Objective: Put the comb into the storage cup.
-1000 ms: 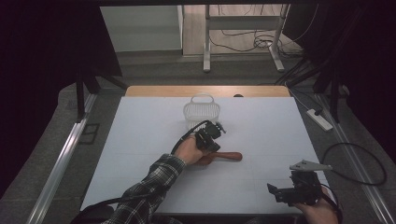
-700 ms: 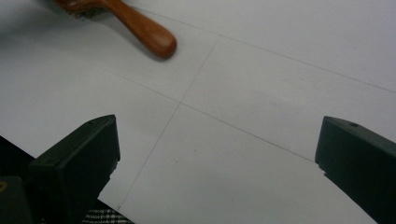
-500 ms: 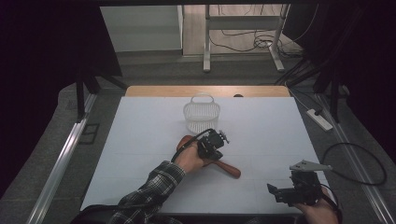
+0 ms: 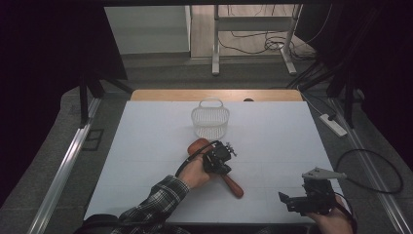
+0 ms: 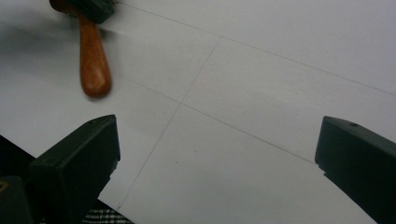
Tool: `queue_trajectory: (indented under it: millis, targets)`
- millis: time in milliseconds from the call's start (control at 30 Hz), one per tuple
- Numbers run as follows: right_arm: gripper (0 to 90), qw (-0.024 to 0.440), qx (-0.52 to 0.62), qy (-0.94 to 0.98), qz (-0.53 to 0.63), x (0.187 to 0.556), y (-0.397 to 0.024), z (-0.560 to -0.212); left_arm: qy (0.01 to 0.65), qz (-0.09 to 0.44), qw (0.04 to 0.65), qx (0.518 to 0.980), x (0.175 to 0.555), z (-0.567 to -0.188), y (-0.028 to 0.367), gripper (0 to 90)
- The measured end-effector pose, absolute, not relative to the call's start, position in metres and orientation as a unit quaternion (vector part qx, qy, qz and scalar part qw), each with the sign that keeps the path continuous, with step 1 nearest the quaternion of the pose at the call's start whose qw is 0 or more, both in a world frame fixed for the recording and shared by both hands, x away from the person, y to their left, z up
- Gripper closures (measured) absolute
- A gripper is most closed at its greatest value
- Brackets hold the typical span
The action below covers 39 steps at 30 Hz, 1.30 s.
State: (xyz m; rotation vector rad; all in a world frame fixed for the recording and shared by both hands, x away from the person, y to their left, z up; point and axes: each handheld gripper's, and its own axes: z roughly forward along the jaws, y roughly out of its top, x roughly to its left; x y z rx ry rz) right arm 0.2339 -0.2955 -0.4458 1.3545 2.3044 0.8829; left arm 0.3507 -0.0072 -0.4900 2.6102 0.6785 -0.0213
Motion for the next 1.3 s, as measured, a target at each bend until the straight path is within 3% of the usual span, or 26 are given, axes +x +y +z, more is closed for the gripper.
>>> queue_trajectory:
  millis: [700, 1300]
  targets:
    - [0.4, 0.165, 0.471, 0.81, 0.308, 0.234, -0.294, -0.446, 0.27, -0.025, 0.209, 0.94, 0.317, -0.494, 0.037, 89.3]
    - [0.5, 0.165, 0.47, 0.811, 0.306, 0.234, -0.293, -0.446, 0.292, -0.023, 0.207, 0.933, 0.314, -0.493, 0.072, 89.3]
